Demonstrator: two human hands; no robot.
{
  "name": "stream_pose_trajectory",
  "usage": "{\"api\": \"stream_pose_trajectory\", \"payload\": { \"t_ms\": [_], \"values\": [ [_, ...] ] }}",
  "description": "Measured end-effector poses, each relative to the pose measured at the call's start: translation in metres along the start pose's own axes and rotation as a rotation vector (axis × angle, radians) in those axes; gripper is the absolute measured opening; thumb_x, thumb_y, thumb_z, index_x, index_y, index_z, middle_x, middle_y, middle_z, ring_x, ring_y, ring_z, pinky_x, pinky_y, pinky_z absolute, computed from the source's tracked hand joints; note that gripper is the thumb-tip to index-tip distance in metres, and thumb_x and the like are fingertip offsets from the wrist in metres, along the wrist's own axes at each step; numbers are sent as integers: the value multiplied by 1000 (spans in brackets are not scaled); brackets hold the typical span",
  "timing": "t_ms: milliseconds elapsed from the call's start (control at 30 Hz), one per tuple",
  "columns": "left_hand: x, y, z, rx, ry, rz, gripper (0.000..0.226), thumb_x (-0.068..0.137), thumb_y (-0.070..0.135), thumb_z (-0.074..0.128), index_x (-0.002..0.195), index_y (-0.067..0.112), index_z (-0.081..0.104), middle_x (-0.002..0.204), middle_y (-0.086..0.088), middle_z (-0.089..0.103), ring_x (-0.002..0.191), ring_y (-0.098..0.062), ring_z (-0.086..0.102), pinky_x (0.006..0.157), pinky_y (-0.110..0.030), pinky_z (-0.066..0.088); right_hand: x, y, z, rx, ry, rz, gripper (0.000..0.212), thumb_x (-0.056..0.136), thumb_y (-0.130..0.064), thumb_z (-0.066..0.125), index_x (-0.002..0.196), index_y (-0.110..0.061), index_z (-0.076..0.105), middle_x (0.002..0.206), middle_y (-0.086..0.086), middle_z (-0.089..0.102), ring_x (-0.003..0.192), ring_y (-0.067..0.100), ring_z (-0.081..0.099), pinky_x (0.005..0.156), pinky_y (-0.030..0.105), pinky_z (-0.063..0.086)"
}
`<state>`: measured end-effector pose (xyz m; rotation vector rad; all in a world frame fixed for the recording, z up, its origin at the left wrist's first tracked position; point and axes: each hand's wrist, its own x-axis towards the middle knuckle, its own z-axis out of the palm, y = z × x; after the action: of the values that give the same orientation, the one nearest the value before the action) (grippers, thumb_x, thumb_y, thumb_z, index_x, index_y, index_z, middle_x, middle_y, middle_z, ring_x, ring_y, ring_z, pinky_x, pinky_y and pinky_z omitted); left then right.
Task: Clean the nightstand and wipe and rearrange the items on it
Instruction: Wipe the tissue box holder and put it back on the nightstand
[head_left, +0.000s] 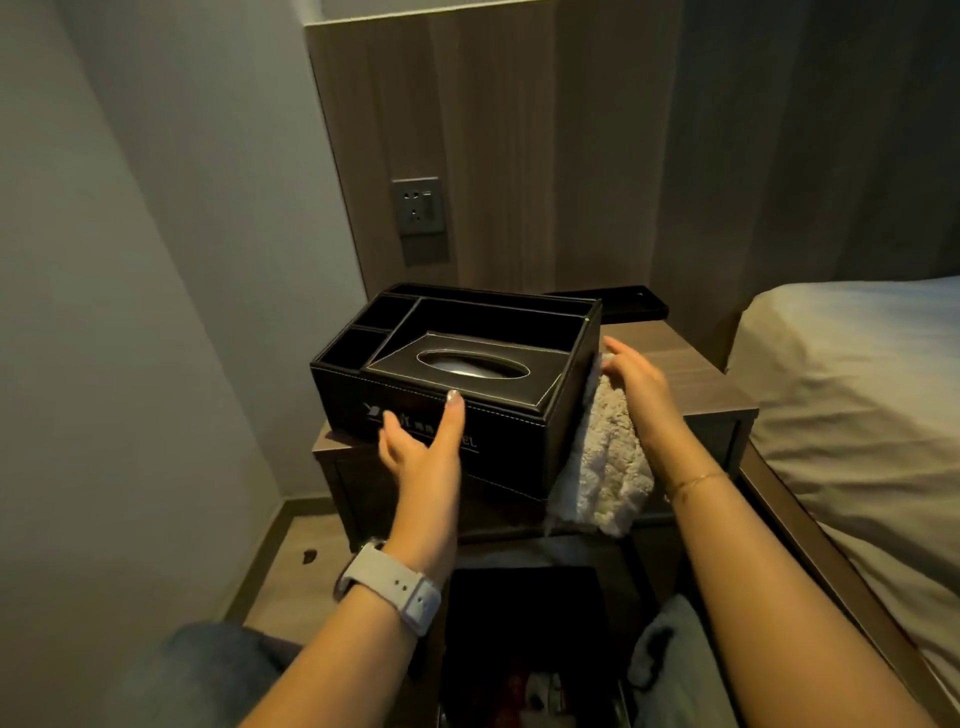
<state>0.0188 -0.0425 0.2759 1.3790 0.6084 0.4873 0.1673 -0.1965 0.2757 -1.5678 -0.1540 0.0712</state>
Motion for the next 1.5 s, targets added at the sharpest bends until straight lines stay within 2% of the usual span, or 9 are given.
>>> {"api": "stream_pose_trajectory", "payload": {
  "t_ms": [100,200,533,633,733,867,1033,1167,1500],
  "values": [
    [4,3,22,-2,25,-37,101,83,58,57,150,31,-13,159,9,-16,147,-27,-4,116,-54,12,4,-2,-2,36,-45,-12,34,89,-7,46,106,22,47,81,4,38,73,16,33,62,28,26],
    [6,2,32,-6,134,-23,94,88,50,54,151,28,-12,160,4,-13,147,-26,-6,117,-53,6,-15,-2,-5,119,-73,-71,27,90,-3,45,64,-3,44,55,-5,40,51,4,39,48,18,32],
    [0,-2,38,133,-103,44,95,76,61,42,153,28,-3,160,6,-6,147,-22,-2,117,-51,10,-72,17,-49,126,73,-324,28,94,0,48,76,-17,62,59,-17,59,57,-6,51,56,13,42],
    [25,10,35,231,-242,-30,92,66,71,42,146,30,25,156,-3,25,140,-29,26,111,-50,27,-80,25,-54,117,190,-328,13,93,-7,55,95,-6,68,74,-11,66,65,-1,58,60,14,46],
    [53,32,25,233,-365,-135,50,88,50,45,122,13,52,112,-12,65,97,-24,61,79,-33,48,-84,30,-43,96,221,-272,24,90,-12,60,113,-7,66,98,5,71,89,13,68,77,26,55],
    [88,63,4,290,-401,-146,24,96,34,48,104,16,60,79,-5,71,71,-16,63,63,-25,46,-84,27,-23,69,46,-282,18,89,-7,61,101,-17,70,93,0,73,91,10,68,76,15,52],
    [107,90,-6,526,-338,7,36,98,19,48,134,11,50,121,-6,60,95,-16,59,77,-25,48,-75,20,-18,97,-207,-175,44,70,-35,74,110,-16,70,106,2,73,105,18,67,93,34,50],
    [89,106,30,767,-253,480,35,95,20,48,129,18,54,123,4,59,110,-14,54,89,-24,40,-59,1,-30,236,138,-137,12,83,-18,69,94,-19,71,92,7,73,83,20,70,73,36,54],
    [98,91,106,1079,-458,344,36,98,28,34,130,18,43,132,-9,50,124,-32,42,102,-43,34,83,-88,-1,-201,78,-304,16,89,-14,61,101,-16,72,96,-1,71,93,11,64,84,29,52]
  ]
}}
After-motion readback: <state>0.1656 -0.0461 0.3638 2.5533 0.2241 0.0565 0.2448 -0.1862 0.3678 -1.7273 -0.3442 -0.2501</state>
